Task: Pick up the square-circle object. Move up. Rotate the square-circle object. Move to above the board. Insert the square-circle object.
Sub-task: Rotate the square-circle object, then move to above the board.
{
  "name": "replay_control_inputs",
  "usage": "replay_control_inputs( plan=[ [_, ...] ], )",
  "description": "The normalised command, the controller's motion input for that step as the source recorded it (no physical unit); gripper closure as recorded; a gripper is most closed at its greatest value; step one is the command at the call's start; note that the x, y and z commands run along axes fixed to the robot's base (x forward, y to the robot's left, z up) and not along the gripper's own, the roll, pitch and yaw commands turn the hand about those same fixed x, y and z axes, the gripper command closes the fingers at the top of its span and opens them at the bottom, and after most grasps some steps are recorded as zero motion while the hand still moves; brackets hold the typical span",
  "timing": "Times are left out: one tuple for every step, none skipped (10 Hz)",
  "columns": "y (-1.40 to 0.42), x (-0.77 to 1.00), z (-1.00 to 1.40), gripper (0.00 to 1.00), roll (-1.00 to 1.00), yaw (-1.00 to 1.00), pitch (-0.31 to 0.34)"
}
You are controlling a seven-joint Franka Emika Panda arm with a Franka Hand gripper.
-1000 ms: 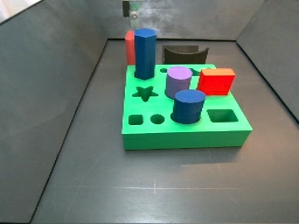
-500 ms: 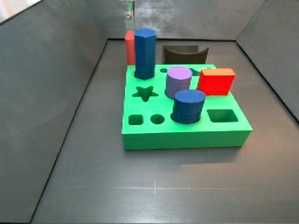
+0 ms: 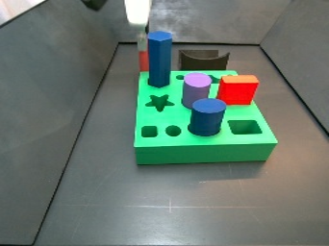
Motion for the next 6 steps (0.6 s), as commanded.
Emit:
replay_control_inputs(
  plan=[
    [0.02,0.03,-0.54,0.0,0.05,-0.03,-0.021],
    [0.02,0.03,-0.4,0.0,0.06,-0.03,-0.018],
    [0.02,0.03,-0.3,0.0,0.06,-0.03,-0.017],
    [0.0,0.0,0.0,1.0,0.07,-0.03,-0.011],
    [-0.02,-0.26,1.0,1.0,-0.23,0.0,-0.039],
    [-0.02,-0.26,1.0,1.0,-0.24,0.0,-0.041]
  ],
)
